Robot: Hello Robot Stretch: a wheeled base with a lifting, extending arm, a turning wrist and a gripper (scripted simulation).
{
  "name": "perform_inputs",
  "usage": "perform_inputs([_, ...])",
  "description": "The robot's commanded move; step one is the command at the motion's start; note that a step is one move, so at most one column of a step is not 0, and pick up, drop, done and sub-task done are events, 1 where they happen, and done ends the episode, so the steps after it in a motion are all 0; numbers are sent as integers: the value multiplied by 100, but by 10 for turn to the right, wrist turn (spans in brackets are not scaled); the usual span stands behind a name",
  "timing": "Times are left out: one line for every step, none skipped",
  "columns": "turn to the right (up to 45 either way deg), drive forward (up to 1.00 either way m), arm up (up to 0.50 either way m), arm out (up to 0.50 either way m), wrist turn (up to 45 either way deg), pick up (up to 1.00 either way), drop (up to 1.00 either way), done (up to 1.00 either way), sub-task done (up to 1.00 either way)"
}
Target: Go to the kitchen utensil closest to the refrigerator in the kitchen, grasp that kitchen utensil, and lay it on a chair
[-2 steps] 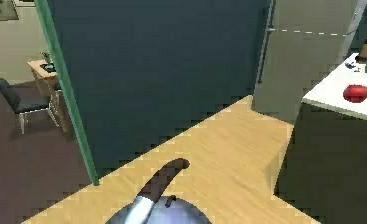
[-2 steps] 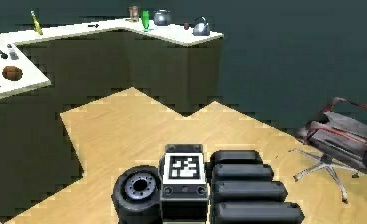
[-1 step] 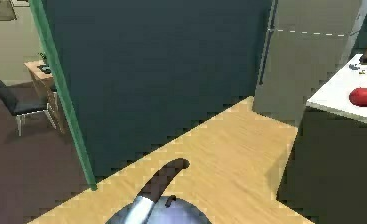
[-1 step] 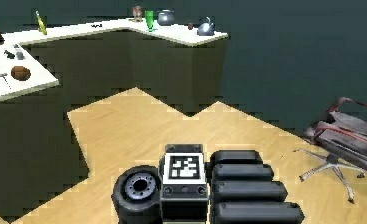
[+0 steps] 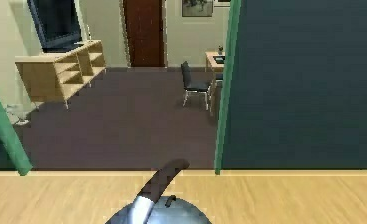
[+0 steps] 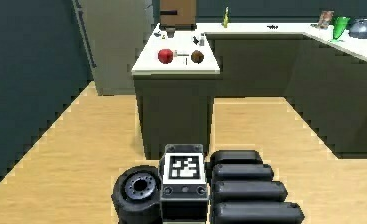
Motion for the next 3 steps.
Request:
perform_inputs([-120, 0, 0, 0, 0, 0, 0, 0, 0])
perform_inputs([0, 100, 0, 0, 0, 0, 0, 0, 0])
perform_inputs([-60, 0, 0, 0, 0, 0, 0, 0, 0])
